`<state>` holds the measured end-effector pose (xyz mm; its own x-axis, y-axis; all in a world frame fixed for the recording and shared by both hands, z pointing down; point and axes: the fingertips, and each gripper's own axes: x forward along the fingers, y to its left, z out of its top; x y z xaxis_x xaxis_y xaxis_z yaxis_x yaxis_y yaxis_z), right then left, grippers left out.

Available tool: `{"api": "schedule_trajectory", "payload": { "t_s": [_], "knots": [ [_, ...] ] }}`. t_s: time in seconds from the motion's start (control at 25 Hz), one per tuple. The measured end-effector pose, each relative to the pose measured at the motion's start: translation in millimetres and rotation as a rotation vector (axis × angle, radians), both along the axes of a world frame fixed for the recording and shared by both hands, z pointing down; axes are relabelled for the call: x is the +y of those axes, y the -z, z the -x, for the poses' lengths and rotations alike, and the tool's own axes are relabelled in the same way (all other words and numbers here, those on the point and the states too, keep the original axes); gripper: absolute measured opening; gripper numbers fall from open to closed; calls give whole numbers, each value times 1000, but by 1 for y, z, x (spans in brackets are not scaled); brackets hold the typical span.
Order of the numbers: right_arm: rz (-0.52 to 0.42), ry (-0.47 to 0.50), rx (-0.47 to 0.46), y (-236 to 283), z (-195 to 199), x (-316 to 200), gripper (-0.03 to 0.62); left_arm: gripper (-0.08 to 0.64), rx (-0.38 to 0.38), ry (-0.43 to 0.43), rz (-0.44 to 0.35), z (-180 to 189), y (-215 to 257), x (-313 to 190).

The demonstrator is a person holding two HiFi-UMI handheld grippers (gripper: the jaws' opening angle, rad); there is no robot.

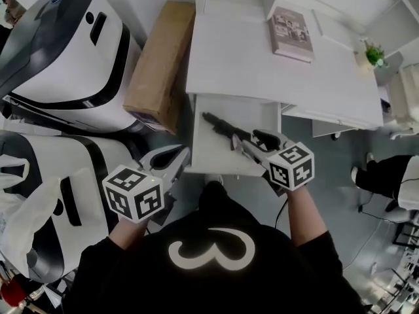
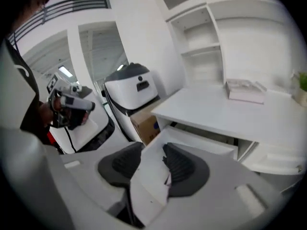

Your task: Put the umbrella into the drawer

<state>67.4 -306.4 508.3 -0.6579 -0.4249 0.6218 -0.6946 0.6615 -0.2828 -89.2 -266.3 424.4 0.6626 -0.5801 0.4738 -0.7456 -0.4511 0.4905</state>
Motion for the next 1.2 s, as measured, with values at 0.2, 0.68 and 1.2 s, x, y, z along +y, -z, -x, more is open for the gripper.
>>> {"api": "schedule_trajectory", "payload": {
  "t_s": [0.2,0.68,1.2],
  "knots": [
    [-228,-25,-157,102,18,37,81,9,51,4,-85,-6,37,24],
    [-362,-60,-276,177,27,128,3,9,76,-62,-255,-15,106,88],
    [-357,-35,-293,178,41,173,3,9,75,-88,-290,-12,115,130]
  ]
}}
